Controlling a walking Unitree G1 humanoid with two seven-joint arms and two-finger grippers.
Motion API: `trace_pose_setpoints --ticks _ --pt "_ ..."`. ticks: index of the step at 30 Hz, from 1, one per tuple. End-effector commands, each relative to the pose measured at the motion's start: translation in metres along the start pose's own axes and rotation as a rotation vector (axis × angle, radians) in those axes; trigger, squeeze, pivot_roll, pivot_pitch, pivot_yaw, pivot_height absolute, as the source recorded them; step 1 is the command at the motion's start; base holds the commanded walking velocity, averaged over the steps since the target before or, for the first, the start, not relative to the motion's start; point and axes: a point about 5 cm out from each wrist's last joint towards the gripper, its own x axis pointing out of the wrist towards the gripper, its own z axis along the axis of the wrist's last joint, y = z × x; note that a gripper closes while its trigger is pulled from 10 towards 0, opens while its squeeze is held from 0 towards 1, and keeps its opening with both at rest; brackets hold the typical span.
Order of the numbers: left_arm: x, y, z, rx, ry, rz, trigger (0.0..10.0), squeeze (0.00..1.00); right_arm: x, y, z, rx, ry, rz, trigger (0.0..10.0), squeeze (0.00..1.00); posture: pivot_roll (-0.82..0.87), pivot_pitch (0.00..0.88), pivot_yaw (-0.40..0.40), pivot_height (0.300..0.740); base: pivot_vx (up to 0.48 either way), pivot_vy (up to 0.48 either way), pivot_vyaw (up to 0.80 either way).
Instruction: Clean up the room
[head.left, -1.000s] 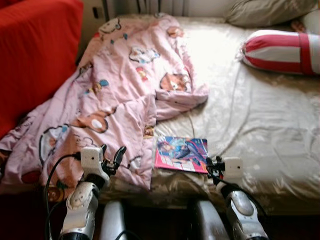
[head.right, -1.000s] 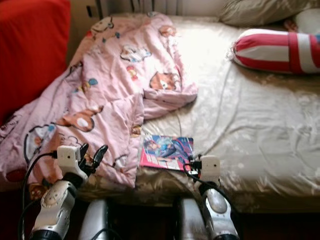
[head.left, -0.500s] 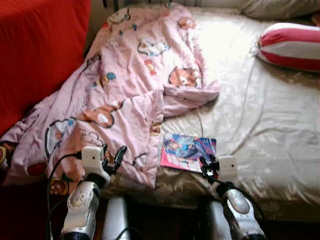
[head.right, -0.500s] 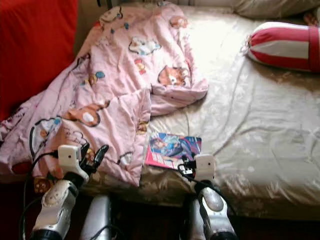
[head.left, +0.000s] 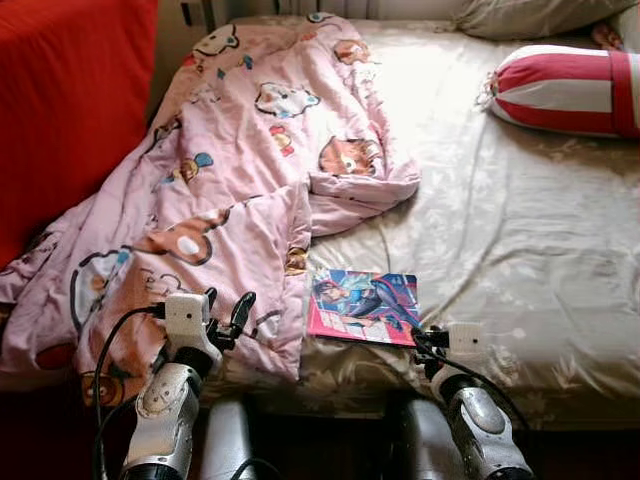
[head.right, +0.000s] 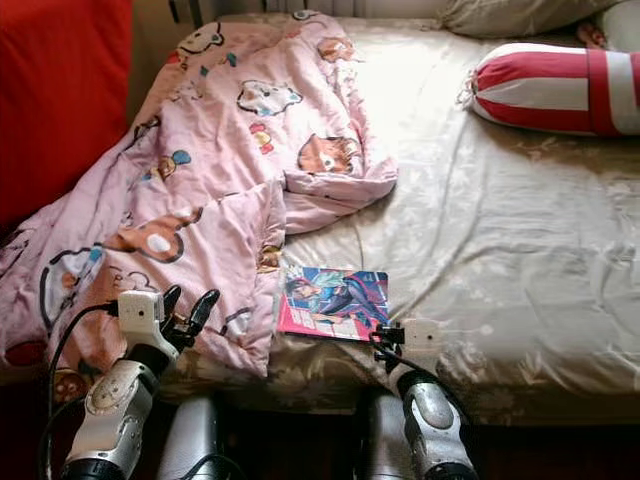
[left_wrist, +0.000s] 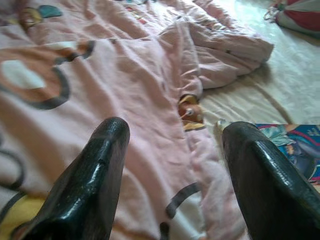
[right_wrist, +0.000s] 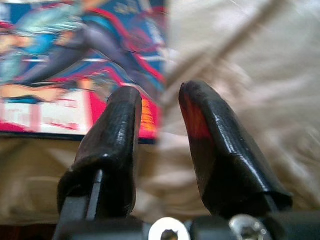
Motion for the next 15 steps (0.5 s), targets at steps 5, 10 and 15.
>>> trace_pose_setpoints --ticks 5,10,15 --pt "-0.005 0.001 -0.003 -0.004 0.019 0.004 10.0 0.00 0.006 0.005 0.005 0.022 0.009 0.017 10.0 0.00 -0.03 0.217 -0.013 0.577 0.288 0.000 0.00" --pt "-0.006 0.001 -0.003 -0.002 0.018 0.005 10.0 0.00 0.009 0.013 0.008 0.023 0.016 0.086 10.0 0.00 -0.02 0.217 -0.012 0.577 0.160 0.000 0.00" --pt "-0.007 0.001 -0.002 -0.001 0.015 0.003 10.0 0.00 0.011 0.015 0.009 0.061 0.008 0.090 10.0 0.08 -0.02 0.215 -0.009 0.577 0.000 0.000 0.00"
